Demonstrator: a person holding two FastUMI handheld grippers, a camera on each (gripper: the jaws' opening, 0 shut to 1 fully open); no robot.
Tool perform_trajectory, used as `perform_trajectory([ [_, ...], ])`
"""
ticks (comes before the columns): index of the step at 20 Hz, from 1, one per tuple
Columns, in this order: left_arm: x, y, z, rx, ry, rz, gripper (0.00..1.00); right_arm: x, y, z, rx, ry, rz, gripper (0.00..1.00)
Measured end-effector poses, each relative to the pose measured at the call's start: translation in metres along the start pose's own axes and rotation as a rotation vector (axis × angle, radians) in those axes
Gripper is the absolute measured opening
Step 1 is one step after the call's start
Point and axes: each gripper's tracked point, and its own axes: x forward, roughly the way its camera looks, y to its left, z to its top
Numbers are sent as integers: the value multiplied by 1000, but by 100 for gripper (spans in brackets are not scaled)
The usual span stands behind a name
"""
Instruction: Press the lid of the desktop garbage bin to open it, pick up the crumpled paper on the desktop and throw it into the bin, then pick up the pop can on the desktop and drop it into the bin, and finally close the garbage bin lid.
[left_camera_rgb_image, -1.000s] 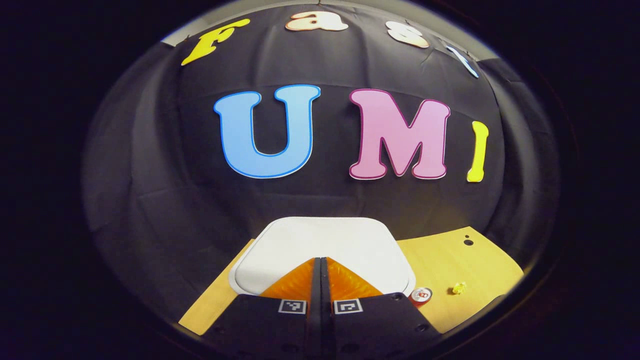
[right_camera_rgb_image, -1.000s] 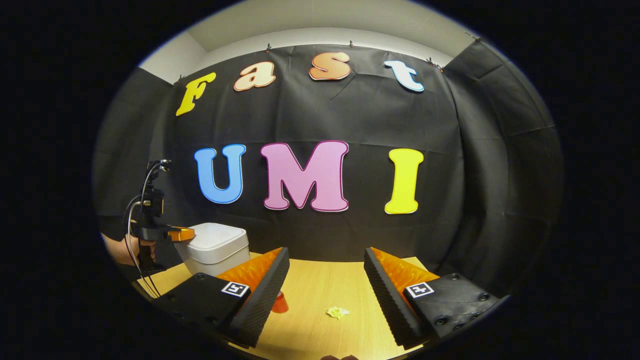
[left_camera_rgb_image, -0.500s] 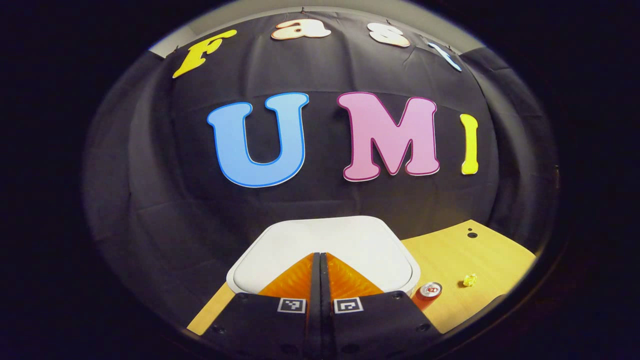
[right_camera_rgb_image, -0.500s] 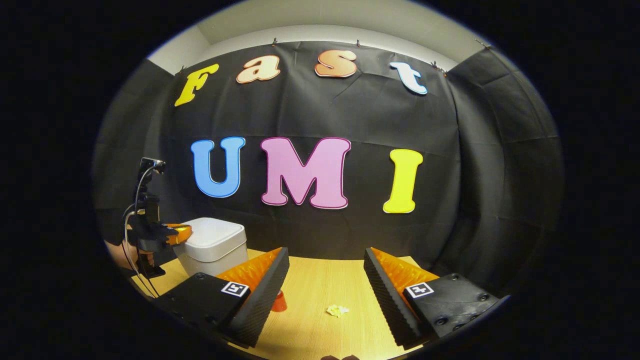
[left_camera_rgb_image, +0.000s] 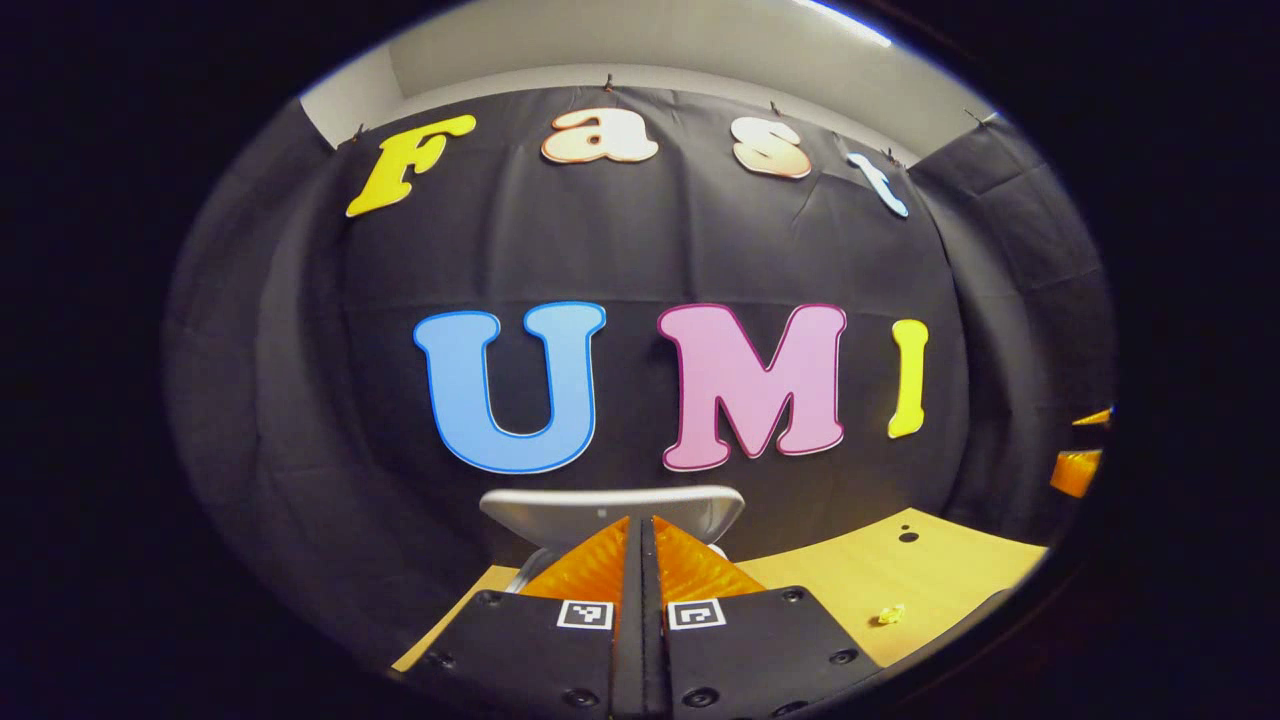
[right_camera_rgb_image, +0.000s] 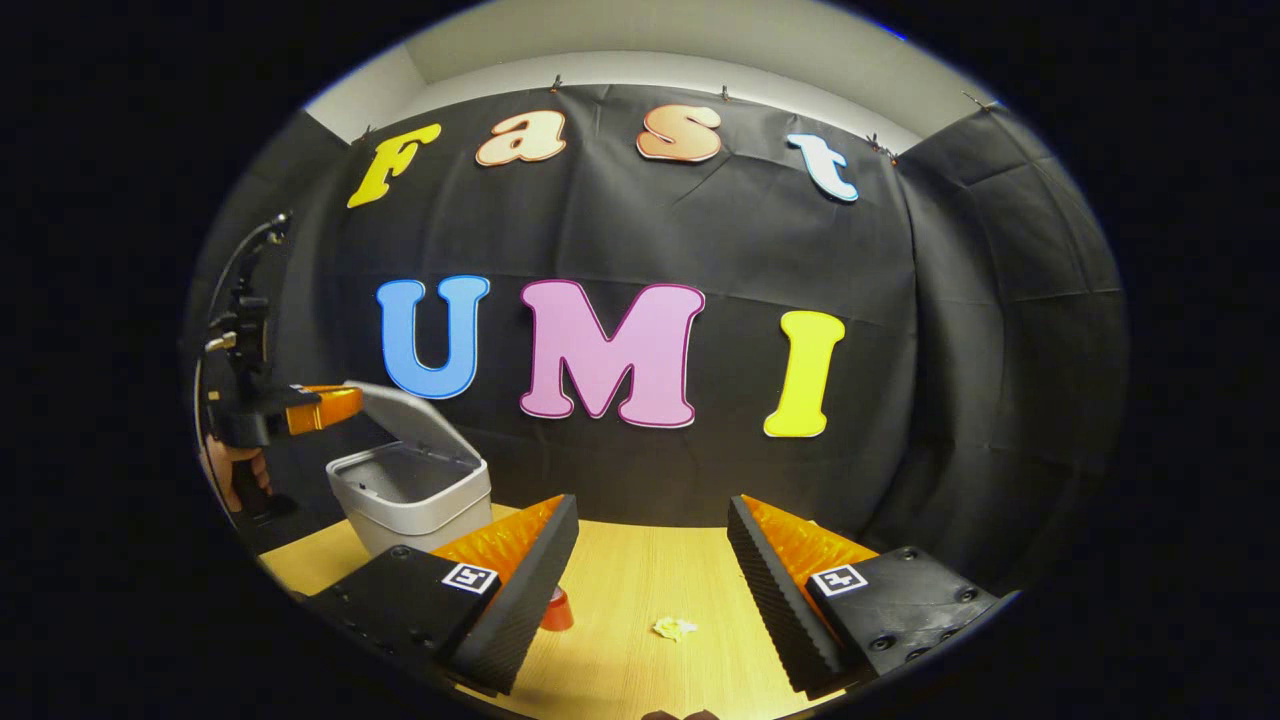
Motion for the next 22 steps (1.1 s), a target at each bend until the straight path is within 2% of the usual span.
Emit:
perform_trajectory([
  [3,-27,-22,12,-68,-27,4,6,2,11,-6,-26,17,15,97],
  [5,-49,-38,15,-69,-33,-5,7,2,16,-10,-30,26,18,97],
  [9,-84,-80,18,46,-57,-108,95,4,25,-25,-23,63,35,97],
  [11,-98,-97,15,54,-55,-143,95,7,23,-34,-10,84,30,97],
  [14,-118,-113,11,-12,-30,-173,96,14,14,-44,1,109,8,98],
  [17,-130,-105,2,-38,2,-151,96,29,-2,-60,-18,157,-25,97],
  [20,-133,-96,-20,-29,42,-143,96,48,-5,-93,-22,269,1,98],
  [22,-136,-85,-37,-19,91,-124,97,60,4,-125,-27,394,73,98],
])
